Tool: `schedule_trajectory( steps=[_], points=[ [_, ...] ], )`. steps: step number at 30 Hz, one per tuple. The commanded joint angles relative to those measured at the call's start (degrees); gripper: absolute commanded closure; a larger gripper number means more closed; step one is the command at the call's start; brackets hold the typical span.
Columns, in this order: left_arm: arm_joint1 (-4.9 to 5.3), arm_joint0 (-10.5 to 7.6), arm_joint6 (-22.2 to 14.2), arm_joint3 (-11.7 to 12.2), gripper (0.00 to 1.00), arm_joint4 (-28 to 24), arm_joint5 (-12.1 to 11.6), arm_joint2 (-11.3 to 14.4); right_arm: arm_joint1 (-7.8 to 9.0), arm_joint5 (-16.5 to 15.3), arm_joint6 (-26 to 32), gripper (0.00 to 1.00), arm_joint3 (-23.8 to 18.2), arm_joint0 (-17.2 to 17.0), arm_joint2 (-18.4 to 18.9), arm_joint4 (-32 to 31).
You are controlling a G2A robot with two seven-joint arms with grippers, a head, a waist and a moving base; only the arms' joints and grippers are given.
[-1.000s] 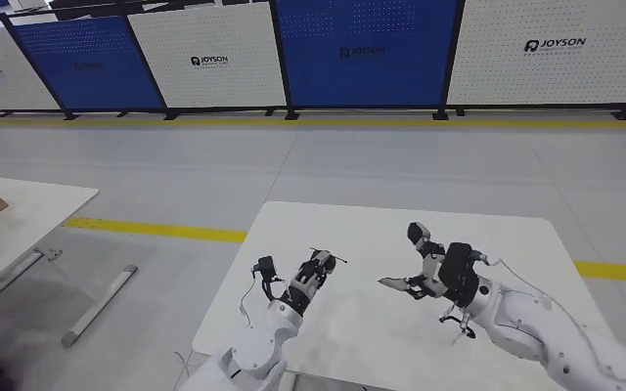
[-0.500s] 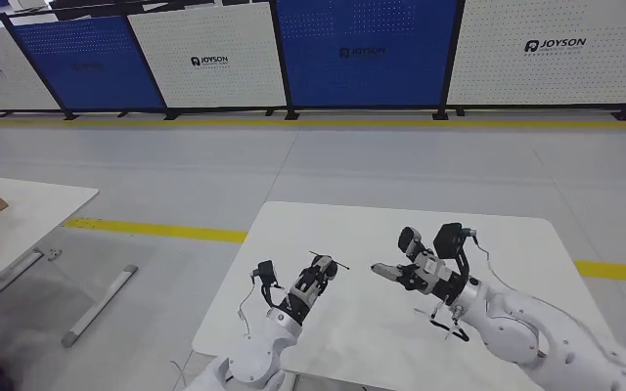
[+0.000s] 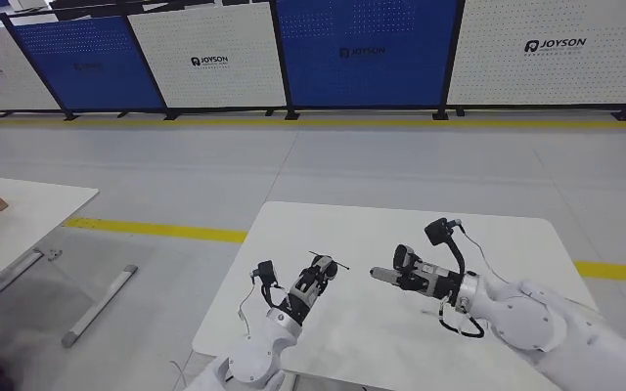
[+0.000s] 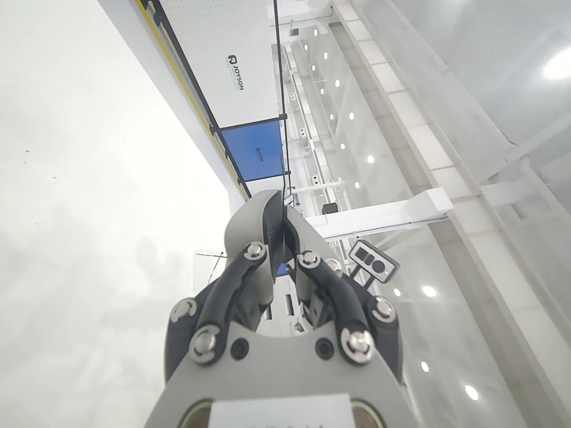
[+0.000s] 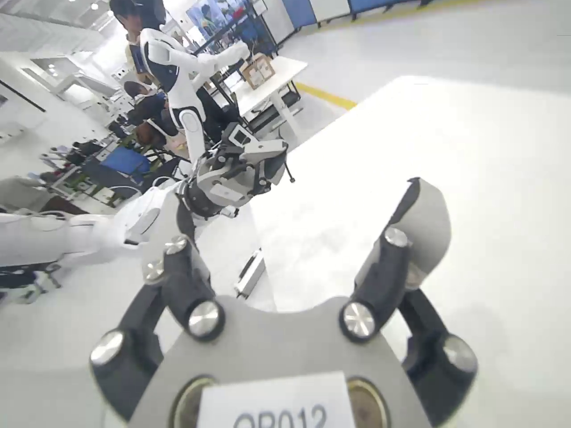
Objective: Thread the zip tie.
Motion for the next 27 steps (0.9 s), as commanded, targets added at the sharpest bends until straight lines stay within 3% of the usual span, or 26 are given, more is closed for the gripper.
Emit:
schedule_trajectory(
  steps=[1,5,8,22,27],
  points=[
    [0.00,0.00,0.0,0.0,1.00,0.0,0.0,0.0,-0.18,0.0,6.4,0.00,1.8,-1.1,2.6,5.0],
    [0.00,0.00,0.0,0.0,1.00,0.0,0.0,0.0,-1.78,0.0,18.5,0.00,5.8,-3.3,7.0,12.7],
    [0.00,0.00,0.0,0.0,1.00,0.0,0.0,0.0,-4.25,0.0,24.9,0.00,10.0,-4.5,9.6,17.6],
    [-0.15,-0.35,-0.1,0.2,1.00,0.9,0.5,0.6,-4.63,0.1,24.5,0.00,10.0,-5.1,10.1,17.4],
    [-0.60,-0.62,1.1,0.1,1.00,3.0,1.1,2.1,-6.30,1.7,27.0,0.00,13.6,-5.1,10.2,18.9]
  ],
)
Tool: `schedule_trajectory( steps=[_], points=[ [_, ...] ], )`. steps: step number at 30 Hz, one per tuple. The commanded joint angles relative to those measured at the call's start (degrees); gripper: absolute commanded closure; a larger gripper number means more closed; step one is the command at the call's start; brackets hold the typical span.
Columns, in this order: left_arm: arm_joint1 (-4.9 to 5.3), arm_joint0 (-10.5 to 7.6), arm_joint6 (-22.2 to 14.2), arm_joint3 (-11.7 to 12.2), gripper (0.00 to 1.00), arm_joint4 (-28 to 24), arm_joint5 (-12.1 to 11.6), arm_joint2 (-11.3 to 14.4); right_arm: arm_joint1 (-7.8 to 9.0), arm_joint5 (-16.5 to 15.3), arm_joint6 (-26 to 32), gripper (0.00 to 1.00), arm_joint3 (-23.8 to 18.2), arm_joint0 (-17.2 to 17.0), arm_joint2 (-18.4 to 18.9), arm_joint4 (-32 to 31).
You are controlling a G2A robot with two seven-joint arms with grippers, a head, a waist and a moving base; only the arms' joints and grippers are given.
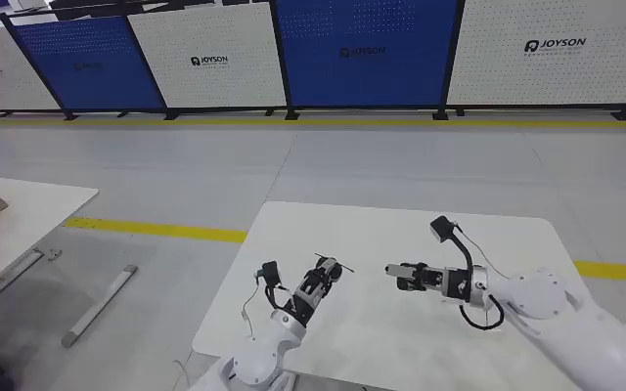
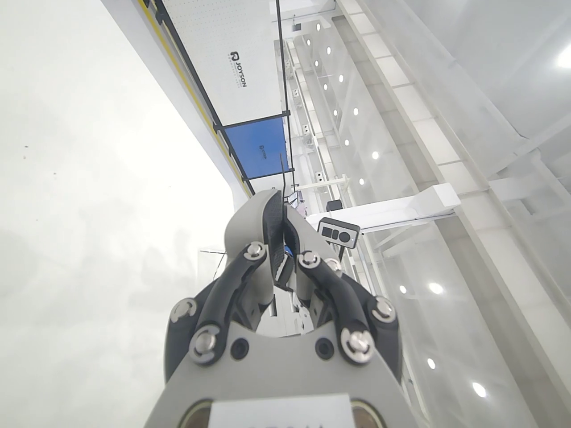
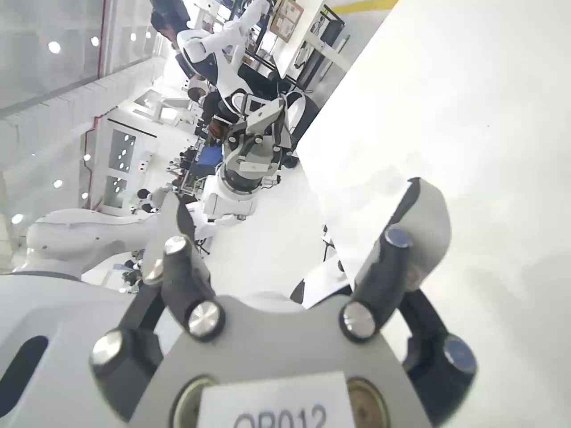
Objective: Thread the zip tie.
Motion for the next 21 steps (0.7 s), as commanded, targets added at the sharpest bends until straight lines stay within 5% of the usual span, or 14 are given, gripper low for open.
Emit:
schedule_trajectory(
  steps=[1,4,7,21],
  points=[
    [-0.16,-0.02,0.4,-0.2,1.00,0.5,0.3,0.5,-1.01,-0.6,2.4,0.00,1.9,0.4,-0.5,0.8],
    [-0.44,-0.14,0.7,-0.4,1.00,0.3,0.8,1.1,-3.20,-1.7,8.3,0.00,7.1,1.6,-1.3,5.4],
    [-0.64,-0.39,1.0,-0.3,1.00,0.1,1.0,1.5,-5.30,1.5,14.9,0.00,12.1,3.5,-2.5,10.3],
    [-0.74,-0.57,1.1,-0.3,1.00,-0.2,0.8,1.6,-5.44,2.1,13.8,0.00,11.4,2.9,-2.3,9.0]
  ],
)
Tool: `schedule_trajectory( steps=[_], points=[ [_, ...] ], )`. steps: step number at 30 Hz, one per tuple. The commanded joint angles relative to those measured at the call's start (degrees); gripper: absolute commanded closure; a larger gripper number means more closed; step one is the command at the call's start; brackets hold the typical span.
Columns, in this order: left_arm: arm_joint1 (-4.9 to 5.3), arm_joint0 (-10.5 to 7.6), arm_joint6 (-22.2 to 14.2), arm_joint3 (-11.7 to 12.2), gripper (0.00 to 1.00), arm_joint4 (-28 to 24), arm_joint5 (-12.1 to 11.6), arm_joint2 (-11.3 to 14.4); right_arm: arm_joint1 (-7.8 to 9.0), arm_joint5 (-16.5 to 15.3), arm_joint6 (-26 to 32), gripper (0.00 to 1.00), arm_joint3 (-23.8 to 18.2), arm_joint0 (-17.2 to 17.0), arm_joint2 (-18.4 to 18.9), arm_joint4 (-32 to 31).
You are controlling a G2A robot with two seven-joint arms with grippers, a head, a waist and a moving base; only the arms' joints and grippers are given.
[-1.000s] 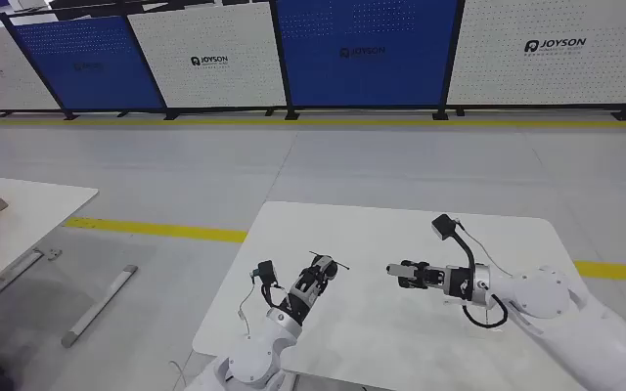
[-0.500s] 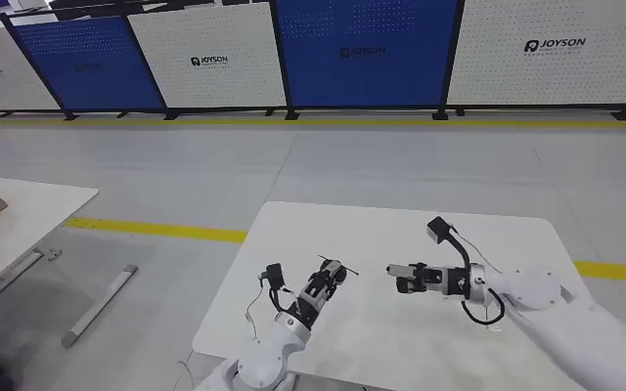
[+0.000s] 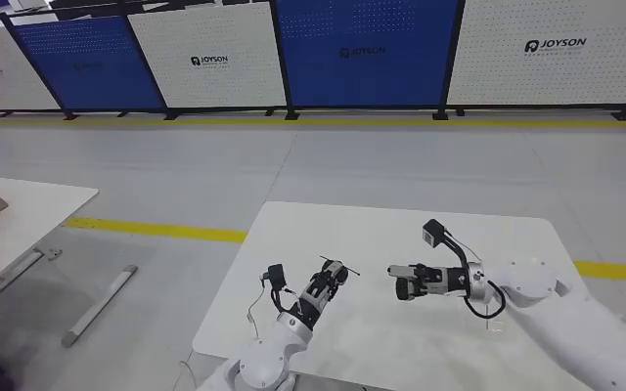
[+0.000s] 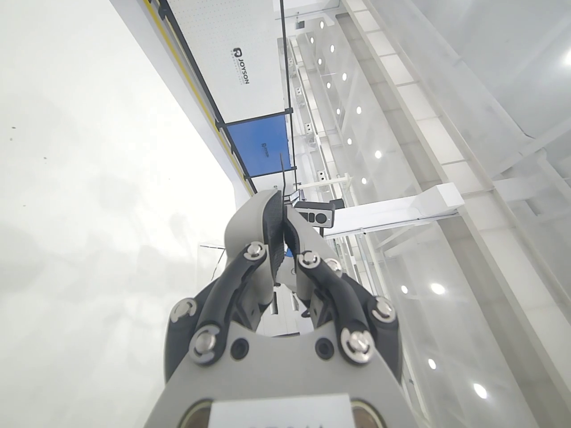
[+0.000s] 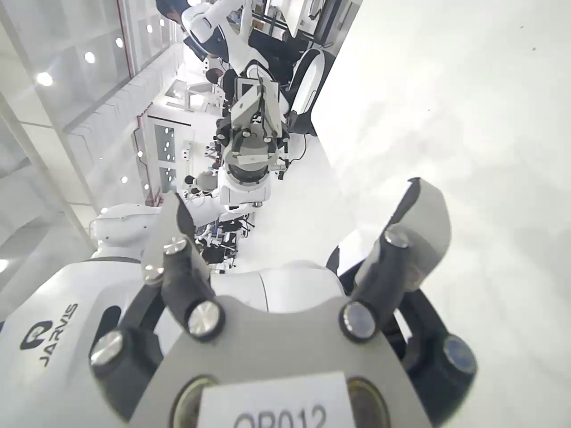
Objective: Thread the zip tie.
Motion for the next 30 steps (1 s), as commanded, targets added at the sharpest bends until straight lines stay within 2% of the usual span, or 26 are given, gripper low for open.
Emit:
schedule_trajectory(
  steps=[1,6,10,12,23,30],
  points=[
    [-0.16,-0.25,0.3,-0.2,1.00,-0.1,-0.2,0.2,-0.24,-0.1,-0.6,0.00,-0.5,-0.5,0.4,-0.5],
    [-0.76,-0.82,3.2,-0.6,1.00,2.9,-0.6,1.9,-2.12,0.2,2.0,0.00,2.2,-0.2,0.6,0.9],
    [-1.37,-1.68,4.9,0.5,1.00,5.5,-0.9,4.1,-4.59,-0.9,5.0,0.00,5.1,0.8,-0.4,1.4],
    [-1.72,-2.11,5.8,1.5,1.00,5.8,-1.5,5.0,-5.96,-0.3,7.4,0.00,7.4,1.6,-0.8,2.7],
    [-1.72,-2.11,5.8,1.5,1.00,5.8,-1.5,5.0,-6.17,-0.1,6.8,0.00,7.5,1.3,-0.8,2.6],
    [-2.21,-2.66,2.7,1.6,1.00,2.6,1.3,5.8,-6.39,-1.1,5.5,0.00,6.4,-0.3,2.1,2.1]
  ],
)
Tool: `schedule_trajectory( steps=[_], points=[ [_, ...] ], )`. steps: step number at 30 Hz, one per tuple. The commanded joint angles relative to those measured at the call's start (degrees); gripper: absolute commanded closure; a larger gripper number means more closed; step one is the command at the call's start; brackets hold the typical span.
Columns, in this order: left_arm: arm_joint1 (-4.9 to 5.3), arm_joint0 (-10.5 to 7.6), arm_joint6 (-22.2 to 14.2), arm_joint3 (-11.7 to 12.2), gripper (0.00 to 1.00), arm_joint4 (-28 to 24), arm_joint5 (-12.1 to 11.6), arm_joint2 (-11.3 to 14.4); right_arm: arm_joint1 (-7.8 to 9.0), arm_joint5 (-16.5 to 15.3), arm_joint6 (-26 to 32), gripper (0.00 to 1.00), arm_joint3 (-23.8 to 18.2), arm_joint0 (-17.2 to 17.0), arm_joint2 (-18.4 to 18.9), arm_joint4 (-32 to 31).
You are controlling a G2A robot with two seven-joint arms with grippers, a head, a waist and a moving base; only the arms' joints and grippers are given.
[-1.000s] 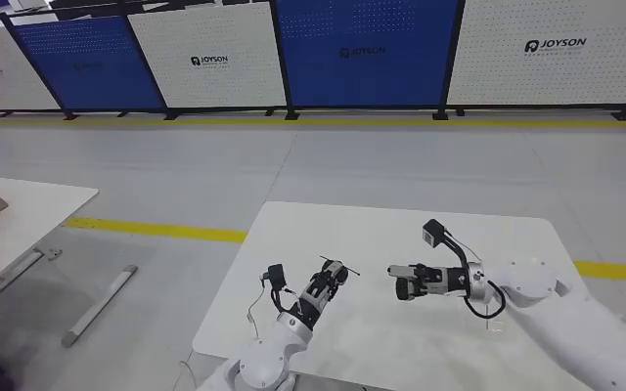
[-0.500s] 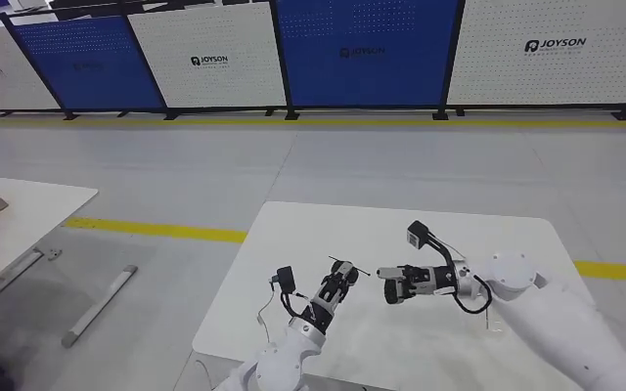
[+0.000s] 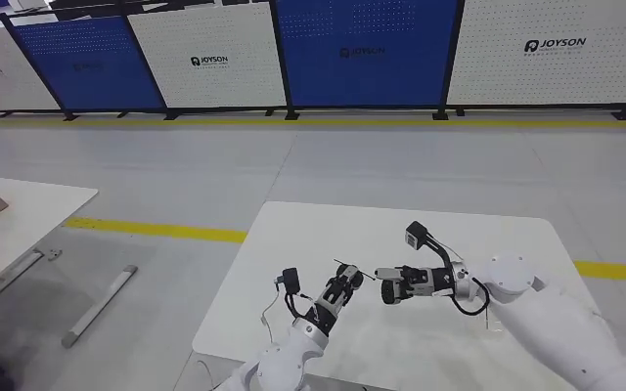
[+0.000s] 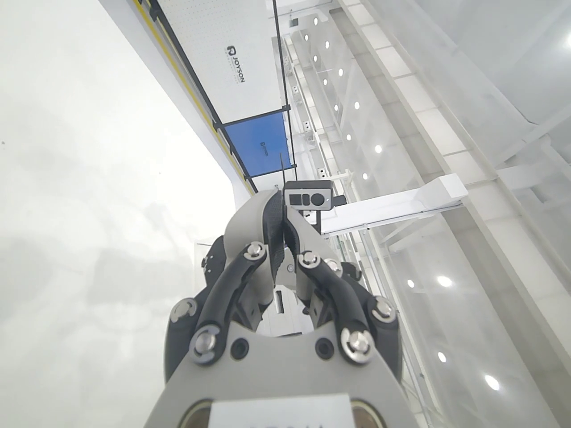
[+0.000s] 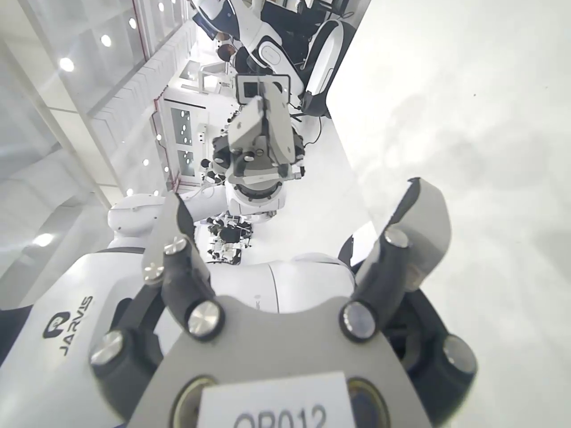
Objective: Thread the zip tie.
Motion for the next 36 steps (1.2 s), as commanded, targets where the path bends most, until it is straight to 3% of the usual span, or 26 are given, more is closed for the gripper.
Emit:
schedule_trajectory(
  steps=[1,12,20,21,22,31,36],
  points=[
    [-0.19,-0.32,-0.4,0.0,1.00,-1.2,0.9,0.1,-0.11,0.3,-1.6,0.00,-0.1,-0.3,0.9,-0.1],
    [-0.53,-0.81,0.4,0.5,1.00,-2.0,0.8,0.2,-0.11,0.5,-2.8,0.00,-1.0,-1.1,1.2,-0.8],
    [-0.99,-0.72,-1.3,-0.3,1.00,-6.6,2.0,-0.4,-0.16,0.7,-1.0,0.00,-1.8,-2.8,3.9,-1.7],
    [-1.01,-0.61,-1.5,-0.4,1.00,-6.6,2.0,-0.5,-0.21,0.8,-0.8,0.10,-1.8,-2.9,4.1,-1.8],
    [-1.03,-0.45,-1.7,-0.5,1.00,-6.7,1.8,-0.6,-0.28,0.9,-0.6,0.49,-1.8,-3.0,4.4,-2.0],
    [-1.25,0.17,-2.4,-0.8,1.00,-6.1,1.3,-1.1,-0.84,1.8,1.1,1.00,-1.2,-3.9,6.5,-2.8],
    [-1.39,0.42,-2.0,-0.9,1.00,-4.7,0.8,-1.4,-1.20,2.5,1.8,1.00,-0.9,-4.3,7.6,-3.3]
  ],
)
